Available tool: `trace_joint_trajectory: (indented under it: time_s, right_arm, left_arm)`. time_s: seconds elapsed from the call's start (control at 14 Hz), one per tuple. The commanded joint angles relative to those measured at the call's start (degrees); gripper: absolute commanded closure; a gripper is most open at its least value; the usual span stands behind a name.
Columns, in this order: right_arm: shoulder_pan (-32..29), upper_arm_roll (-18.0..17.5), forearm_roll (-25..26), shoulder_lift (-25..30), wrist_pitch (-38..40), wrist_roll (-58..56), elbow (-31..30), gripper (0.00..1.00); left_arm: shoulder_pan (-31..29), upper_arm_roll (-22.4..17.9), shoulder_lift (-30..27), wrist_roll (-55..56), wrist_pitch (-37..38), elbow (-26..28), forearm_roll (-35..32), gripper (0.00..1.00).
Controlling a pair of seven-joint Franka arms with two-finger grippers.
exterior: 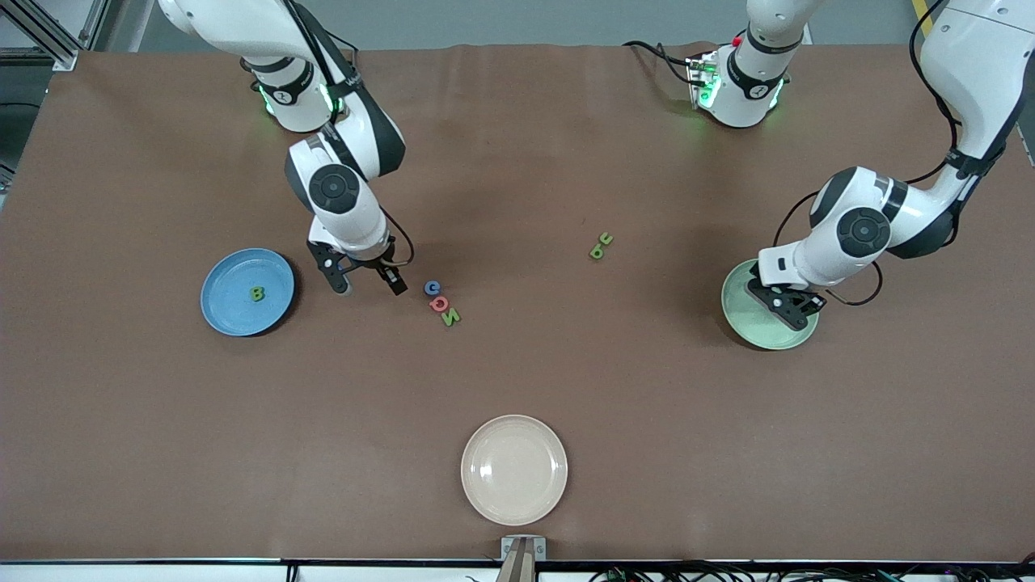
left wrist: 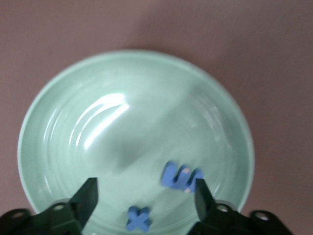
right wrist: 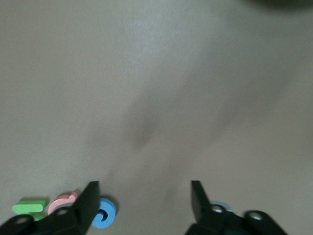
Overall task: Sort uppercase to blue plate, lowercase to green plate
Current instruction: 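Grasp the green a with the left gripper while the right gripper approaches c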
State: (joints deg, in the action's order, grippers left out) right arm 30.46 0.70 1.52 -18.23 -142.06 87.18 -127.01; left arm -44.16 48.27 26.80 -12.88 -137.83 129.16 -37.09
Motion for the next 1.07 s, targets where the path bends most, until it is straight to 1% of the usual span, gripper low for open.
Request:
trace_joint_trajectory:
  time_s: [0.0,0.21,0.29,0.36,0.57,0.78,1.0]
  right_arm:
    - [0.22,0.44,0.33,-2.5,-2.26,1.15,0.79,0.33]
    - [0.39,0.53,0.41,-4.96,-2.61,1.33,2.98,0.33]
    - [0.91,0.53,0.68,-5.75,-3.48,2.37,3.34,0.33]
    - [1.35,0.53,0.77,-6.28,-4.19,2.73,3.52,0.33]
    - [2.32,0.53,0.77,-7.43,-4.9,3.0,4.05,0.33]
    - [4.34,0.71,0.85,-8.39,-4.81,6.07,5.36,0.33]
    - [5.05,0.8,0.94,-8.48,-4.81,6.51,5.63,0.33]
  left_arm:
    - [-0.66,5.67,-0.96,9.22,3.35,-0.66,-0.44,0.0]
    - [-0.05,13.57,-0.26,26.53,7.65,-1.97,-0.35,0.0]
    - [1.08,15.08,0.01,31.28,8.8,-2.42,0.0,0.0]
    - [4.23,15.44,0.79,36.29,8.98,-3.29,0.87,0.0]
    - [12.66,15.19,3.95,51.32,8.99,-6.19,2.37,0.0]
    - [19.88,14.22,8.34,60.66,8.99,-9.18,2.46,0.0]
    - [29.45,7.29,8.89,62.44,8.2,-10.24,1.41,0.0]
